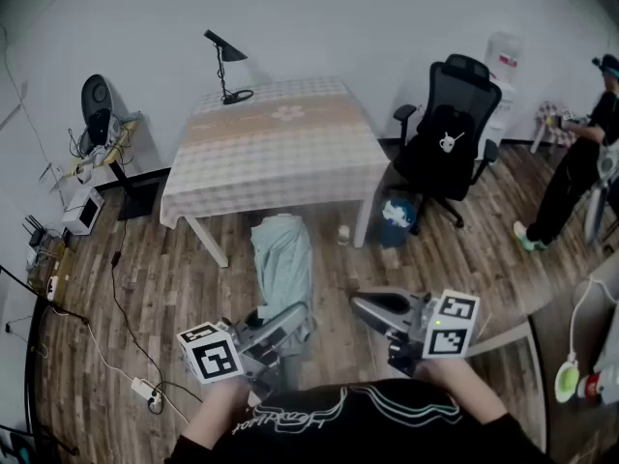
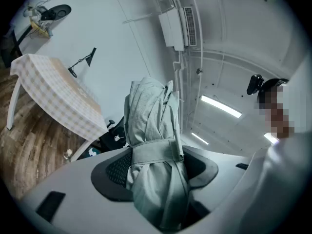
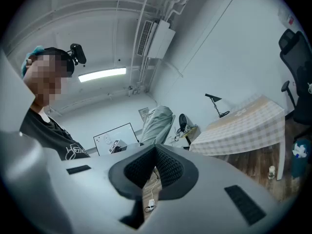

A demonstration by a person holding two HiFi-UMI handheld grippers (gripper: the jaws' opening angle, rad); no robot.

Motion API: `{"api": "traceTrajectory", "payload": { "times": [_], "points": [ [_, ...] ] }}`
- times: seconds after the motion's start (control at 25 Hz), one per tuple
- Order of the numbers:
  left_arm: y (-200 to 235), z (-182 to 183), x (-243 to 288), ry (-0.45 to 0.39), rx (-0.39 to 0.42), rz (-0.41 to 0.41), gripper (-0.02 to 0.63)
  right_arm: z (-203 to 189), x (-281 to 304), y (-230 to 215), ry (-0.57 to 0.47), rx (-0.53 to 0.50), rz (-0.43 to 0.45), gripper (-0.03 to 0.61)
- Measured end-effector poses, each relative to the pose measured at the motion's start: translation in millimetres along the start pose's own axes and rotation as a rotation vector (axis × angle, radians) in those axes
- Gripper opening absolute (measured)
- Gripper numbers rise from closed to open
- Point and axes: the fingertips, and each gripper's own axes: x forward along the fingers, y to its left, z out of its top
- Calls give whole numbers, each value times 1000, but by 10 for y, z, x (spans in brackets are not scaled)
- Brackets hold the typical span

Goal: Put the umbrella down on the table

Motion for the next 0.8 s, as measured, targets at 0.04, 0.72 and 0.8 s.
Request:
{"api": "traceTrajectory", "payload": {
  "times": [0.04, 0.72, 0.8],
  "points": [
    [-21, -8, -4, 0, 5, 3, 261, 6, -12, 14, -1, -1, 0, 11],
    [-203, -32, 72, -26, 85, 32, 261, 6, -171, -67, -1, 4, -15, 12],
    [-170, -29, 77, -14, 119, 53, 262, -9, -191, -133, -8, 21, -29, 12]
  ]
}}
